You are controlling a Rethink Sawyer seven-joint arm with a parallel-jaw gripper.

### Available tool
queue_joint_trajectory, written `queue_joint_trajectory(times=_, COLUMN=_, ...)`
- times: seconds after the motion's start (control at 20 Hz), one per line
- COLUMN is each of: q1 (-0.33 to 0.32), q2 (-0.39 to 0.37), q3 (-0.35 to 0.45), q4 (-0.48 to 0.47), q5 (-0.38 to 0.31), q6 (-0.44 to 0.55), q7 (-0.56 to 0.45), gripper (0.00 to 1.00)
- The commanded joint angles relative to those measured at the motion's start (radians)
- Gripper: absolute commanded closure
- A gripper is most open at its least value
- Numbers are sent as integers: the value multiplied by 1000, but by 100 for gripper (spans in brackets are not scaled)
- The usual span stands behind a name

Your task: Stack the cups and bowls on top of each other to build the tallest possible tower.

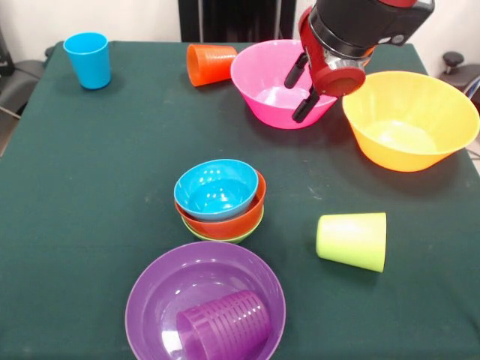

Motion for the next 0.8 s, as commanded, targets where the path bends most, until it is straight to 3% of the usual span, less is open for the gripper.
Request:
queue_joint_trajectory(times=0.05, q1=7, q2=15, q3=127, q4=10, q5=10, q6=-10, q7=171, gripper=0)
queue_joint_trajectory(times=0.45, q1=3, q2=42, q3=194, q4=88, q5=16, q6=-244, q7=131, gripper=0)
queue_joint_trajectory(times=0.8, q1=-5, q2=70, q3=223, q4=101, q5=22, q6=-338, q7=138, gripper=0)
